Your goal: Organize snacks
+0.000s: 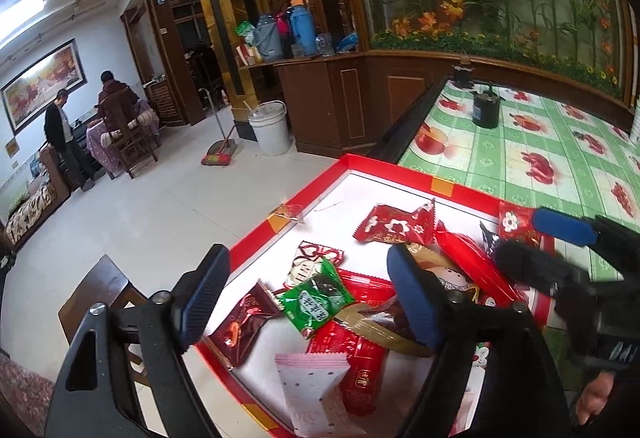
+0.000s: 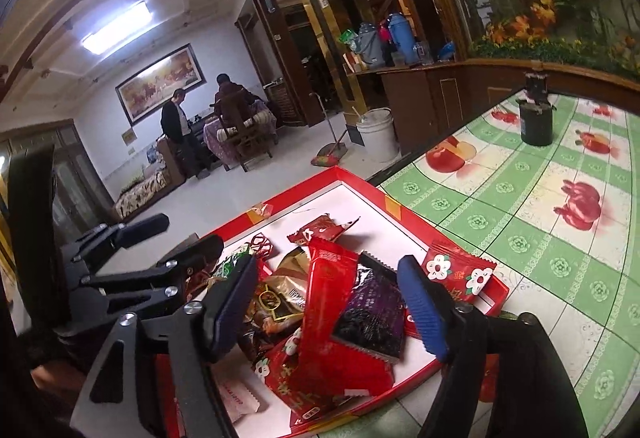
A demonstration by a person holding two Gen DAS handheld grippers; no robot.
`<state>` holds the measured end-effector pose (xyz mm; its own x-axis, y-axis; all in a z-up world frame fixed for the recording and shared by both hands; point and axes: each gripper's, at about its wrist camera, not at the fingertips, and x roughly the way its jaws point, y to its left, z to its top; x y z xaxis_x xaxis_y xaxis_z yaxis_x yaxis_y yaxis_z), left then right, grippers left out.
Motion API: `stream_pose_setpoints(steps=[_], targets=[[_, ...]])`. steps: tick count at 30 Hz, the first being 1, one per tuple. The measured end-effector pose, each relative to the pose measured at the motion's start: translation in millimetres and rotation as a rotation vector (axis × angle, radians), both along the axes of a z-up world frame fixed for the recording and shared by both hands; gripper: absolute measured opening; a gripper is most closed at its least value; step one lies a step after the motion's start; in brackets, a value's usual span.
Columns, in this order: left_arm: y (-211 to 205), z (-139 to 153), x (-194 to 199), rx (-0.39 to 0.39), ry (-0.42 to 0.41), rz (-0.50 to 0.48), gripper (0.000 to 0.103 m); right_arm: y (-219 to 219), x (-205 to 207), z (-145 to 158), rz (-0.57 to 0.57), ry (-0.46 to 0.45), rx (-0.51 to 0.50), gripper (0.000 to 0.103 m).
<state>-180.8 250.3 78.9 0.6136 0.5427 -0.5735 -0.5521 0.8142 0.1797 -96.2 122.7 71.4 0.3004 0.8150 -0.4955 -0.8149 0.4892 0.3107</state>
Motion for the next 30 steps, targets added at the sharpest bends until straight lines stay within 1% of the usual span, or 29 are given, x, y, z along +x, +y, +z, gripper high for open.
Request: stream_pose_setpoints(steps=[4,8,12,18,21,30], targets=[[4,3,-3,-0.005,0.003,0.035,0.082,3,-15,3,0.016,-0.052,-0.020,0.081],[3,4,-6,0.009,0.013,0.072,0.082,3,-22,7,0.020,-0.086,-0.023,0.081],[1,9,-13,0.009,-0.011,0.066,0.082,1,-23,11,0.010,-0.096,-0.007,0.082],[3,18,-23,0.012,-0.038,0.093,0.083,0,-27,14,-0.001,-0.115,-0.005,0.083],[3,19,-25,0.023,-0.041,0.095,0.083,1,-30,13,0.001,-0.126,-0.012,0.083],[2,18,-25,0.022,-0.039,0.095,0.083,1,-32,13,-0.005,-0.141,-0.025,0.084]])
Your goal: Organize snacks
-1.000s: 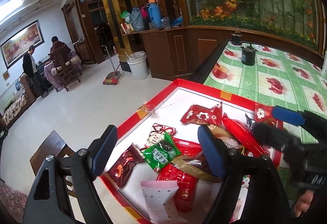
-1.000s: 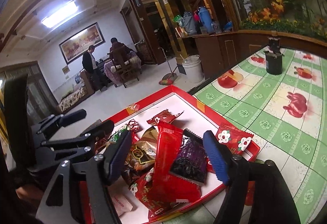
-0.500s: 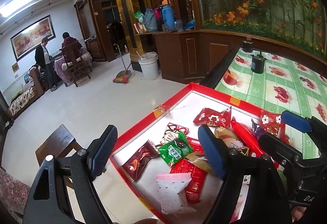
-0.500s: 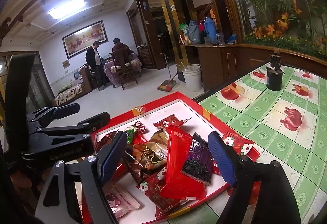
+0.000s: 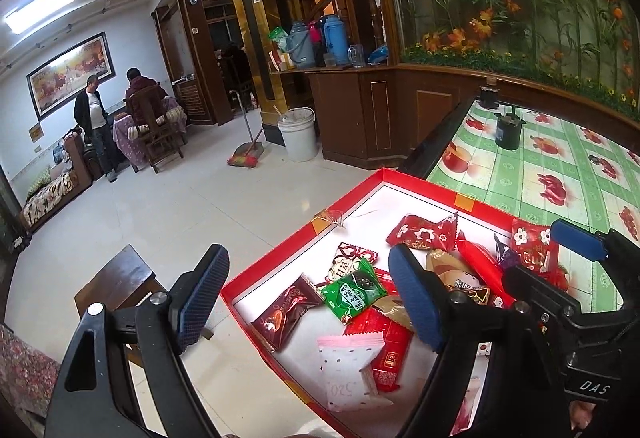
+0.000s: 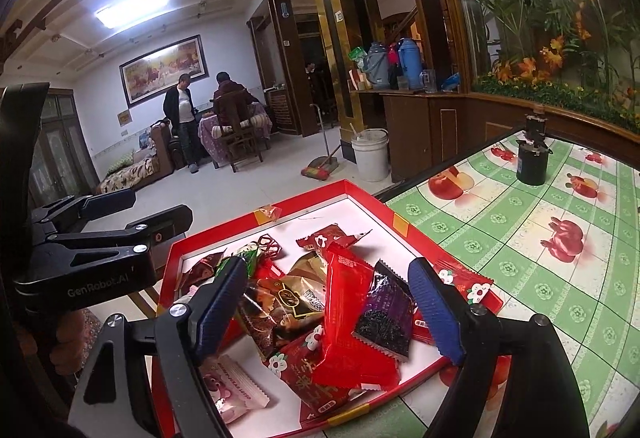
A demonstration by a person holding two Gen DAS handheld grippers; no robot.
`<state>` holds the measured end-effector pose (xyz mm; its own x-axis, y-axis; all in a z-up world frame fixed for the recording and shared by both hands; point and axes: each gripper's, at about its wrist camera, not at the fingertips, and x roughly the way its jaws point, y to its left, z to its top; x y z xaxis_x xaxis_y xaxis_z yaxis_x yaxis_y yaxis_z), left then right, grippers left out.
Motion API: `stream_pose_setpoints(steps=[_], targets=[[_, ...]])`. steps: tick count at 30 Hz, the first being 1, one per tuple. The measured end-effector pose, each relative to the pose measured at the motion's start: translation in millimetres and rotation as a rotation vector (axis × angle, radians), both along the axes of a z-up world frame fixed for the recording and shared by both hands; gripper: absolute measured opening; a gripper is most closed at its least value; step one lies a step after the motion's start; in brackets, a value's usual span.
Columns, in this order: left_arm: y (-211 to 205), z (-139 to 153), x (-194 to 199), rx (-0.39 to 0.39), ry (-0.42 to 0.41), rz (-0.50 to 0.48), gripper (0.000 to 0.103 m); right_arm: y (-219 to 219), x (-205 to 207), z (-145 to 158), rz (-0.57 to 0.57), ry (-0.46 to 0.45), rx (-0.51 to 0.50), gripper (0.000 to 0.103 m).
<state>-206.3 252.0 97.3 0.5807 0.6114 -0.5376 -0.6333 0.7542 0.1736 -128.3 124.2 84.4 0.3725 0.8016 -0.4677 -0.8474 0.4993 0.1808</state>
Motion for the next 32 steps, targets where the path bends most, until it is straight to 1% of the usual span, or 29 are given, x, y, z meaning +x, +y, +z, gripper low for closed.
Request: stream_pose_setpoints(steps=[9,19,23,28,32], targets=[[1,-4,-1,0.000,0.007,0.006,0.083,0,0,1,-0.002,-0.010,-0.003,0.084],[2,-9,1,0.001,0.033,0.001,0.083,-1,1,1,-0.002,-0.016,-0.005,0.084],[4,-9,3,-0.009,0.041,0.001,0.083,0,0,1,-0.003,-0.018,-0.006,0.084],[4,-12,5,-0.010,0.053,-0.010,0.083,0,0,0,-0.002,-0.017,-0.007,0.084],[0,-11,5,-0.005,0.042,-0.030,0.083,-1,1,1,-0.005,-0.024,-0.010,0.084]])
